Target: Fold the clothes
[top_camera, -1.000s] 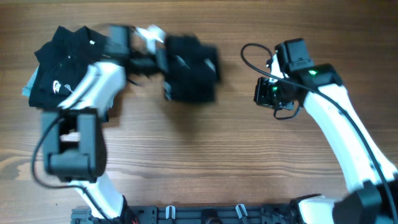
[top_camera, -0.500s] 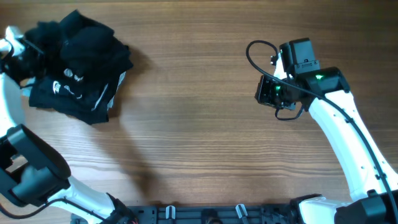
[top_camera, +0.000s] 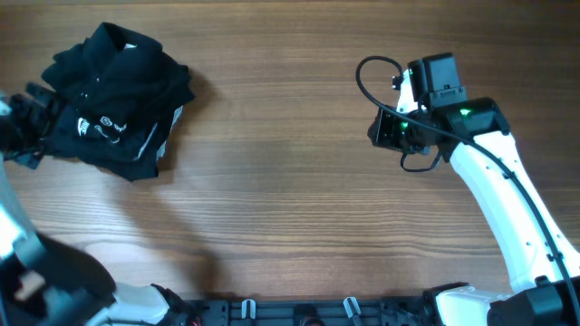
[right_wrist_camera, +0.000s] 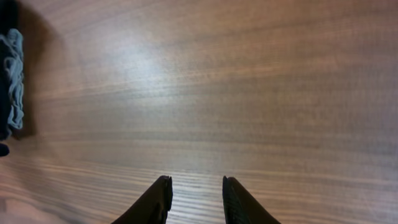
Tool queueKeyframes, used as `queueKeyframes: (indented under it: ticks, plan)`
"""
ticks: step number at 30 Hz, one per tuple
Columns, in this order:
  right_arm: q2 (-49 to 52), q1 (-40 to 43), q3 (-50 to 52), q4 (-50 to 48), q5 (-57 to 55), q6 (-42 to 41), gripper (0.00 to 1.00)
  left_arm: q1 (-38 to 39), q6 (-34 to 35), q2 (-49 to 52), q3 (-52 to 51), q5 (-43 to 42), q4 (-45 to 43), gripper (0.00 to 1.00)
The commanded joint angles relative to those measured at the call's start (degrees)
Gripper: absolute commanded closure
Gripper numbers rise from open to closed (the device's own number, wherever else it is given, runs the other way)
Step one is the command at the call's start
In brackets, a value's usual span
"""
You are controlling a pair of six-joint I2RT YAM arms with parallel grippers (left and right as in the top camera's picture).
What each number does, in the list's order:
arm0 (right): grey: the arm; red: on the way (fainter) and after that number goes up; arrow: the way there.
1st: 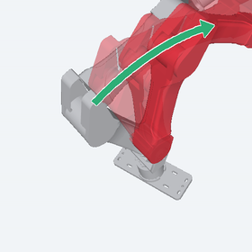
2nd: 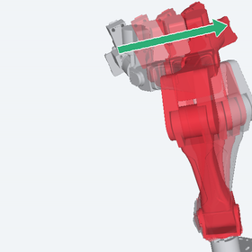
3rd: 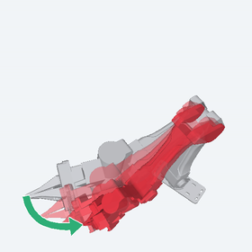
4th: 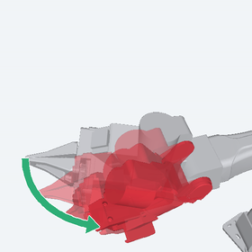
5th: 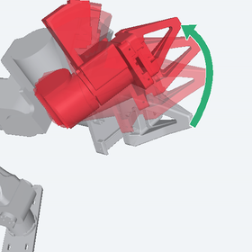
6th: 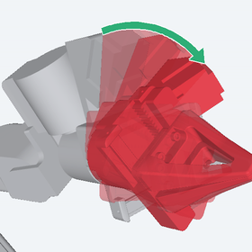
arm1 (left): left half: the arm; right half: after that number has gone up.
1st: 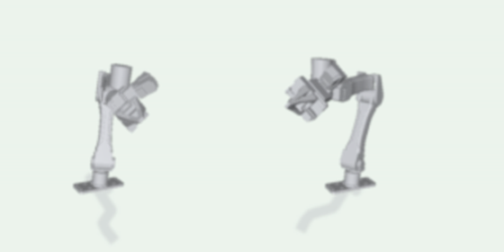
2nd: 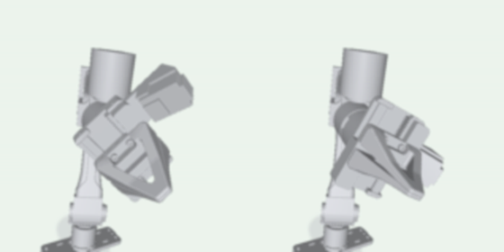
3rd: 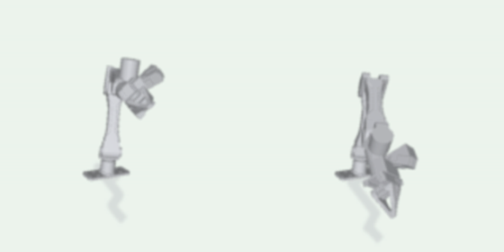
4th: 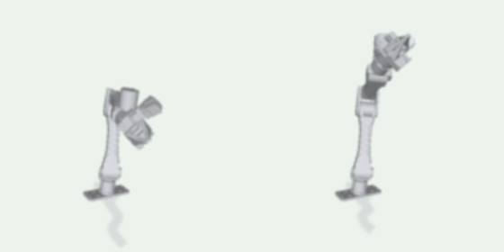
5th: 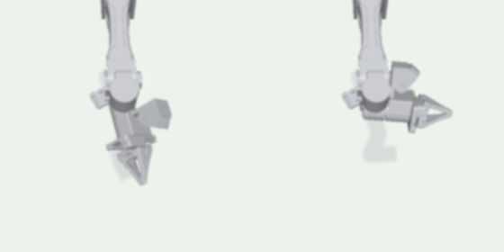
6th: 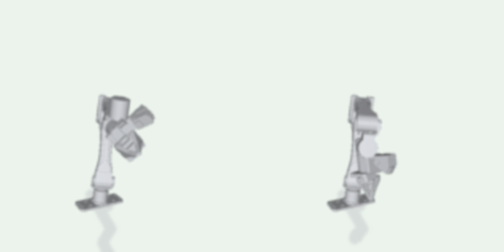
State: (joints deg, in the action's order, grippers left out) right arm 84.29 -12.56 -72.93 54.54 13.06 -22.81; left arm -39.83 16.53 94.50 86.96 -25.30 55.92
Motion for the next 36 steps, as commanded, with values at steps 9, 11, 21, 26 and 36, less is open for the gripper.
queueKeyframes:
  ticks: [9, 11, 21, 26, 36]
  plan:
    - [-21.4, -0.1, -8.8, -3.0, -8.8, 1.8, 0.55, 37.3, -11.8, -28.9, 0.4, 8.5, 5.0, 0.0]
    - [-25.9, -0.1, -8.8, -2.6, -9.9, 1.8, 0.48, 44.9, -11.8, -29.9, 0.4, 15.0, 6.0, 0.0]
    - [-34.7, -0.1, -8.8, -0.1, -10.1, 1.7, 0.0, 61.3, -11.8, -23.9, 0.3, 34.8, 11.0, 0.0]
    - [-33.0, -0.1, -8.8, 0.6, -10.1, 1.6, 0.0, 61.3, -11.8, -20.8, 0.3, 34.8, 11.0, 0.0]
    - [-31.8, -0.1, -8.8, 3.6, -6.3, -1.2, 0.0, 61.3, -11.8, -19.4, 0.3, 34.8, 11.0, 0.0]
